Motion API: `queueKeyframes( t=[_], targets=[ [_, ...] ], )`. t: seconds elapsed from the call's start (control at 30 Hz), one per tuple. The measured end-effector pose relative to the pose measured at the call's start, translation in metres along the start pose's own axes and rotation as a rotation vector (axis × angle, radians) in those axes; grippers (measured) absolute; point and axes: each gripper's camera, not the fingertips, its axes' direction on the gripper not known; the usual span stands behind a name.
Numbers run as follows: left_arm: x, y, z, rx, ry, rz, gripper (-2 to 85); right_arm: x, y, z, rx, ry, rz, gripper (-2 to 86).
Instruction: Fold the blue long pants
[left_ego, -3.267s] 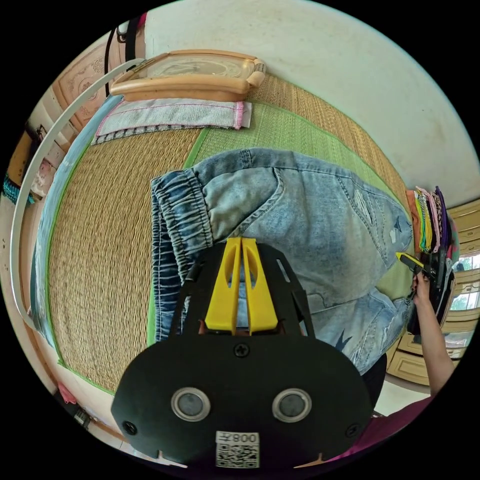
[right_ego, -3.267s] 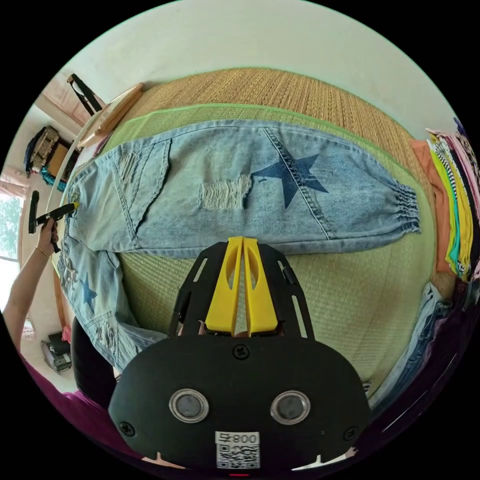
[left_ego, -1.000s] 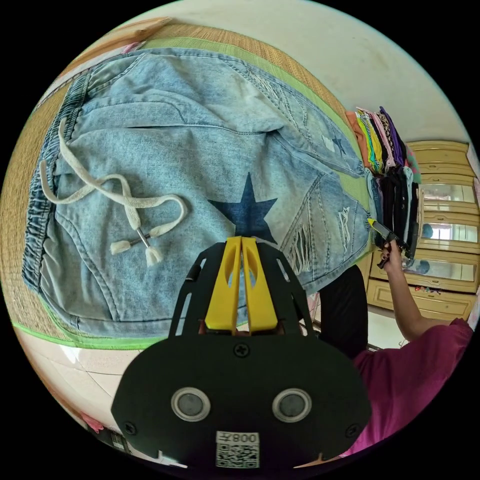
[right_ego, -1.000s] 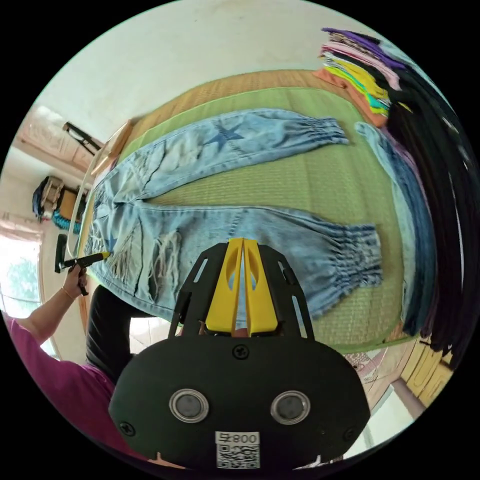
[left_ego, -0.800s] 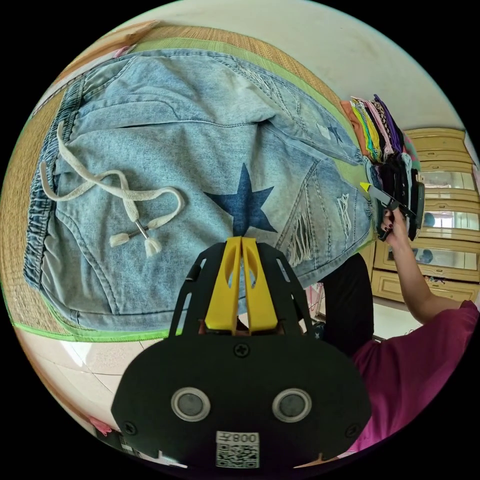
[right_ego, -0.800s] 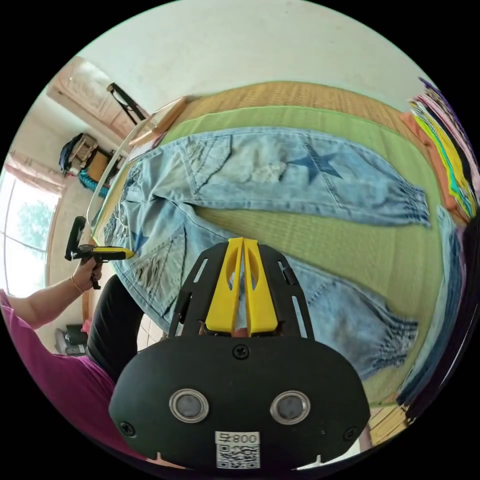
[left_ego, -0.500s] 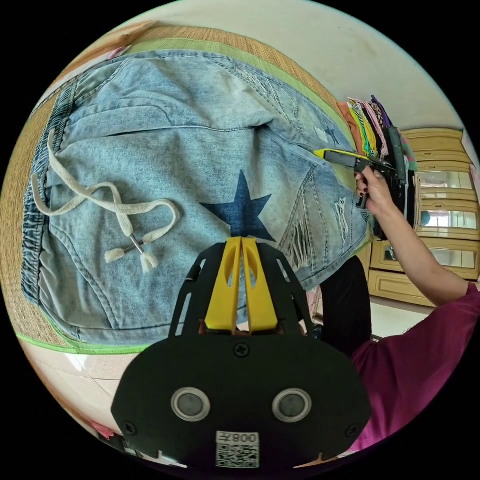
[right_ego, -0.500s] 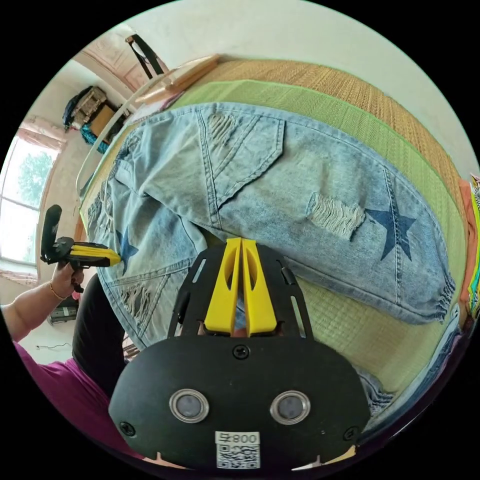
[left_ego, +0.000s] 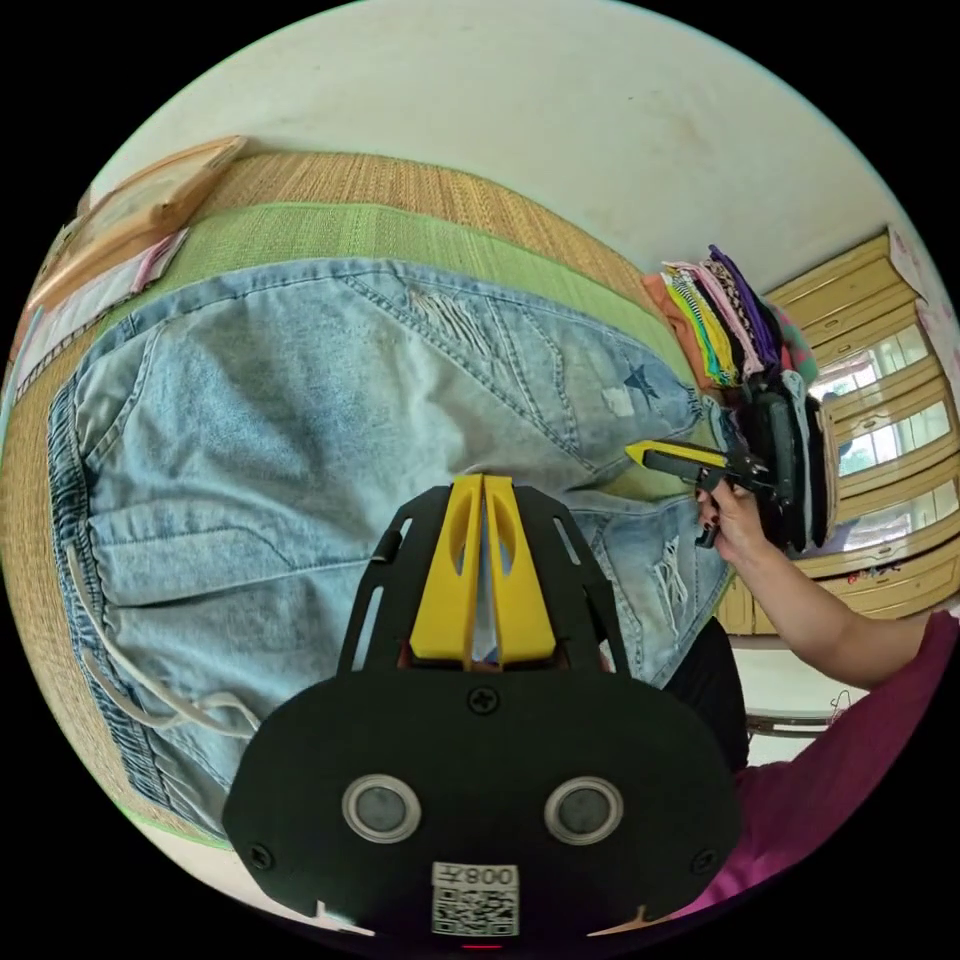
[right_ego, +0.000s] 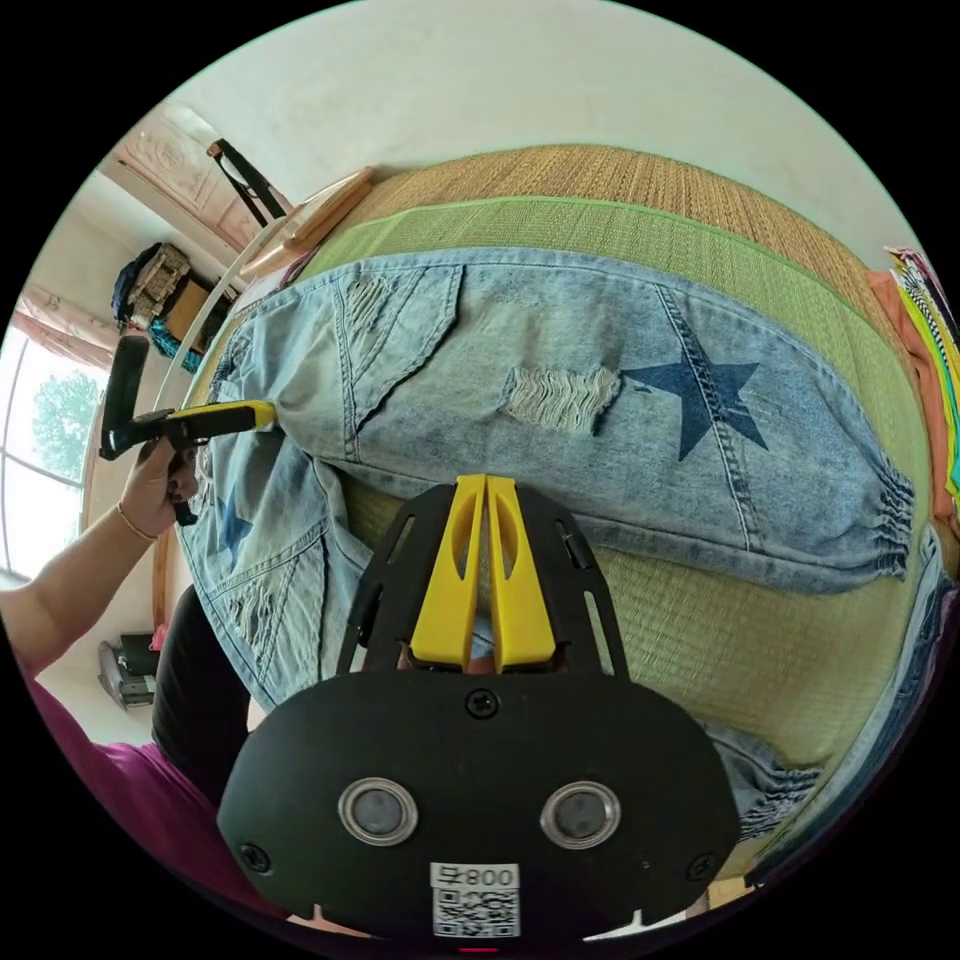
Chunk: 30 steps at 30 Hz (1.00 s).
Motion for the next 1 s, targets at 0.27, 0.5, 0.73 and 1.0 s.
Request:
queueKeyframes(
  t=[0.27, 0.5, 0.73, 1.0],
  targets=[
    [0.066, -0.015, 0.029, 0.022, 0.036, 0.030, 1.3, 0.038, 0.063, -0.035, 0.158, -0.069, 0.135, 0.5],
    [0.201, -0.106, 0.102, -0.002, 0.168, 0.279, 7.4, 0.157, 0.136, -0.096, 0.345, 0.045, 0.506, 5.8],
    [0.400, -0.236, 0.255, -0.102, 0.191, 0.492, 9.3, 0.214, 0.177, -0.103, 0.326, 0.077, 0.636, 7.5],
    [0.555, -0.302, 0.386, -0.218, -0.029, 0.624, 7.2, 0.218, 0.197, -0.098, 0.334, 0.039, 0.612, 3.6]
  ],
)
